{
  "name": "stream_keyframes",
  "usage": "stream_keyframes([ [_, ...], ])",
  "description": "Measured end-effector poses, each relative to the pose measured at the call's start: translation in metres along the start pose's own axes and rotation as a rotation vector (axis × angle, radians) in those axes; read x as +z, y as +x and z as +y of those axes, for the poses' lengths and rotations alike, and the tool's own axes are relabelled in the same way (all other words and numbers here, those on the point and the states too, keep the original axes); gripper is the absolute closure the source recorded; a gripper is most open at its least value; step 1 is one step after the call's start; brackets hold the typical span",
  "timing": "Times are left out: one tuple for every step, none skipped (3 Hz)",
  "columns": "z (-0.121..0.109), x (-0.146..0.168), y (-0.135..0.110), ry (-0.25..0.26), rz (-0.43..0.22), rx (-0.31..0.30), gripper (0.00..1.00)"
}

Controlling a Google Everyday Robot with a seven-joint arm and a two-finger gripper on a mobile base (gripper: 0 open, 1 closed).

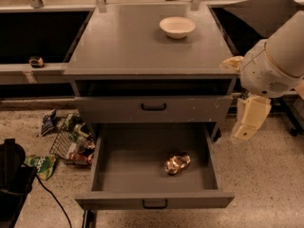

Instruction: Pick orange can from middle drawer and place on counter

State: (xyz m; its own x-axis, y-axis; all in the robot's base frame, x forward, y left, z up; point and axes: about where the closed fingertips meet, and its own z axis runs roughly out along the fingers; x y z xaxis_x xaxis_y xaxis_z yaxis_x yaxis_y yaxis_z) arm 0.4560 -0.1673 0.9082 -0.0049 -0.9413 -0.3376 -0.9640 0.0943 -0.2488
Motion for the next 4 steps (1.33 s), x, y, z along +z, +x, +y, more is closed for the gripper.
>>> stream_keyframes([
  [0.0,0.0,0.0,0.0,0.0,0.0,0.0],
  [-0.001,0.03,0.001,-0.001,-0.048,-0.051,0.0],
  [0.0,0.09,0.014,-0.022,-0.119,-0.125,0.0],
  [0.001,0.148,0.023,-0.061,-0.169,-0.185,0.0],
])
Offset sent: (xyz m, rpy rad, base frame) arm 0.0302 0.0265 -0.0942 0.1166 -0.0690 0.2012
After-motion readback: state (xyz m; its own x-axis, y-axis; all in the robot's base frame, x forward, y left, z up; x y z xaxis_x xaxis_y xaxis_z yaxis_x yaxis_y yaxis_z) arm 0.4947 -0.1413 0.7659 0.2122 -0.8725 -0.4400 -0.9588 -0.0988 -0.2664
